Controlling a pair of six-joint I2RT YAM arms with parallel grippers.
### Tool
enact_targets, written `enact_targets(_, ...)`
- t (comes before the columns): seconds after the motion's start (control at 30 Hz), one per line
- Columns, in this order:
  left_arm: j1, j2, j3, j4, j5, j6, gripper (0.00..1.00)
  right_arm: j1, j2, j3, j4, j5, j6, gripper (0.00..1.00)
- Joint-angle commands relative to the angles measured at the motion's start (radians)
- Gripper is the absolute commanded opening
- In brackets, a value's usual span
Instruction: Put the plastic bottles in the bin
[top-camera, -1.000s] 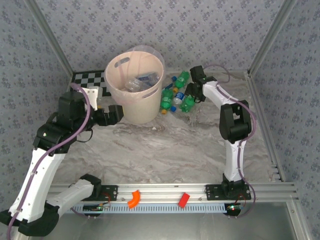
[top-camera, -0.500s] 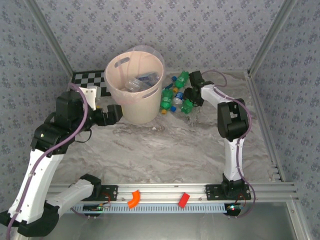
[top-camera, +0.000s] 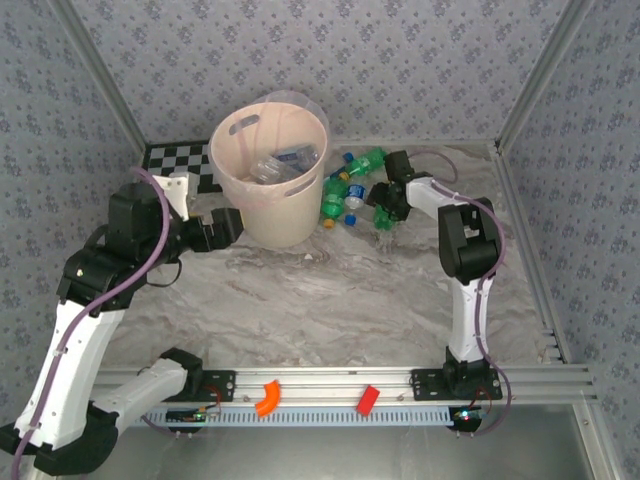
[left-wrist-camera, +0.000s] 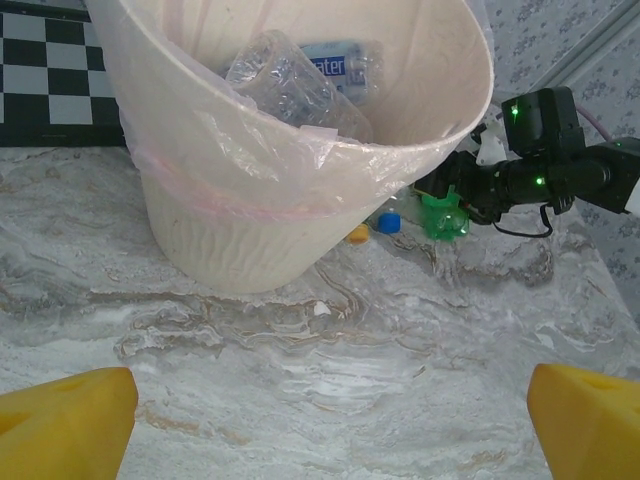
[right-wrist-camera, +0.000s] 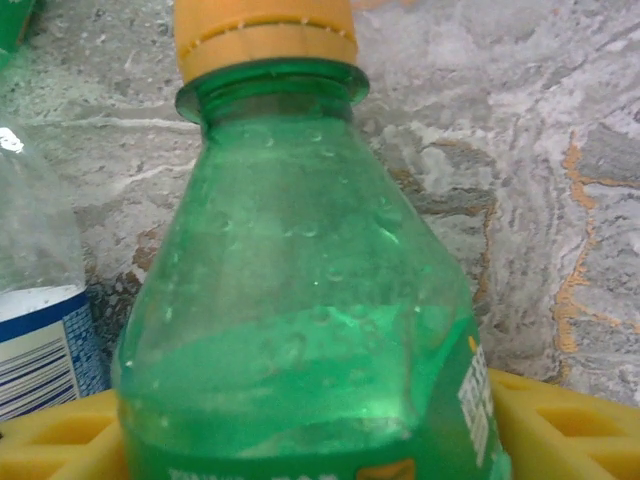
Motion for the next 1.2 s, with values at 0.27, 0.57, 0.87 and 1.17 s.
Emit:
enact_targets(0.27, -0.006, -0.029, 0.054, -0.012, 0.0, -0.048, 1.0, -0.017, -0.219, -0.177, 0.045, 0.057, -0.025, 0.61)
enact_targets(0.57, -0.005, -0.008, 0.064, 0.036, 0.011, -0.085, 1.0, 0.067, -0.553, -0.257, 0.062, 0.169, -0.091, 0.58)
enact_targets(0.87, -0.006, -0.012, 0.077, 0.092, 0.013, -0.149, 1.0, 0.338, -0.746, -0.128, 0.084, 0.302, -0.202, 0.57)
enact_targets(1.17, -0.006, -0.081, 0.089, 0.072, -0.013, -0.178, 1.0, 0.521, -0.662, 0.057, 0.166, 0.333, -0.34, 0.56)
